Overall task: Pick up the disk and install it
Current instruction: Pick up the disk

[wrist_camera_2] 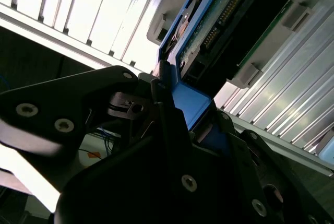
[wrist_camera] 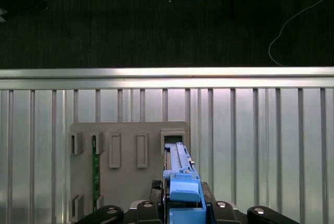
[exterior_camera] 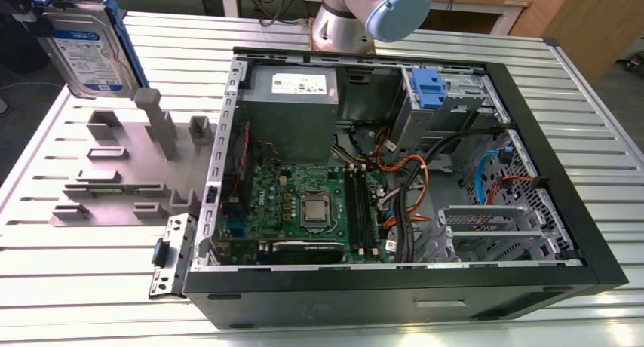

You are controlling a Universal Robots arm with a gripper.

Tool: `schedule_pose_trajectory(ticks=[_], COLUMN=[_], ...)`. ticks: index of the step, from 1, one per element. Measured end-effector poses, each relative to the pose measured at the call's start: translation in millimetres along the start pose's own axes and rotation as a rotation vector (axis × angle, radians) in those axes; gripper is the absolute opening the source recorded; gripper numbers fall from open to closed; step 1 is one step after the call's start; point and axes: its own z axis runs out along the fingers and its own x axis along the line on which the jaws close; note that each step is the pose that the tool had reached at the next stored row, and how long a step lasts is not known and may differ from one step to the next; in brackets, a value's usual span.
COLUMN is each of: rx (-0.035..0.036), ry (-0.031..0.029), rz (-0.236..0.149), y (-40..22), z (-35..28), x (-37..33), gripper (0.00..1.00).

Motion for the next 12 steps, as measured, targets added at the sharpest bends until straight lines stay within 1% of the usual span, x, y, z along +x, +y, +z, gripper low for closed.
schedule_pose_trajectory(ticks=[3,5,12], rx=[0.0,0.0,-0.0003], ry=[0.0,0.0,0.0002], rz=[0.0,0.0,0.0], y=[0.0,0.0,0.0], z=[-0.5,-2.4,-3.7], x=[0.0,0.0,0.0], gripper=[0.36,0.36,0.36])
